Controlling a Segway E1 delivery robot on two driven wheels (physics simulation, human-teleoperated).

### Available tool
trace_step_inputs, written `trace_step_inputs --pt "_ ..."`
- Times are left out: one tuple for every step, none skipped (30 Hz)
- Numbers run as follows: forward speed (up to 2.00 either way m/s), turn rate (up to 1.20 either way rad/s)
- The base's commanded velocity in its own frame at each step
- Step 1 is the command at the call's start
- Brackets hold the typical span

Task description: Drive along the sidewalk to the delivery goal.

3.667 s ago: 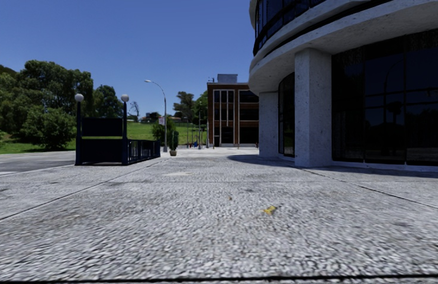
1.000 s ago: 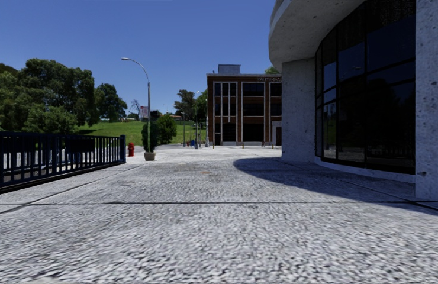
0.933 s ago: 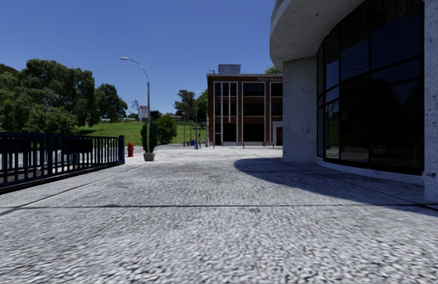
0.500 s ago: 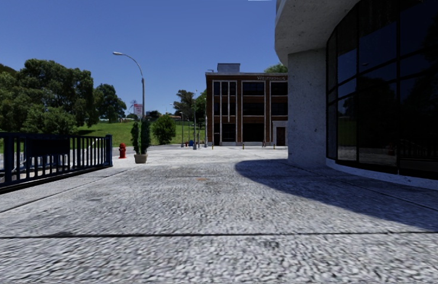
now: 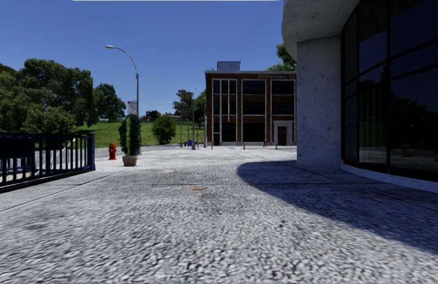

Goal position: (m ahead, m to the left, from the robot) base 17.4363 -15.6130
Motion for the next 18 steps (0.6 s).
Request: trace_step_inputs --pt "2.00 0.00" --pt "2.00 0.00" --pt "2.00 0.00" --pt "2.00 0.00" --pt "2.00 0.00" --pt "2.00 0.00" --pt "2.00 0.00" --pt "2.00 0.00" --pt "2.00 0.00" --pt "2.00 0.00" --pt "2.00 0.00" --pt "2.00 0.00" --pt "2.00 0.00" --pt "2.00 0.00" --pt "2.00 0.00" --pt "2.00 0.00" --pt "2.00 0.00" --pt "2.00 0.00"
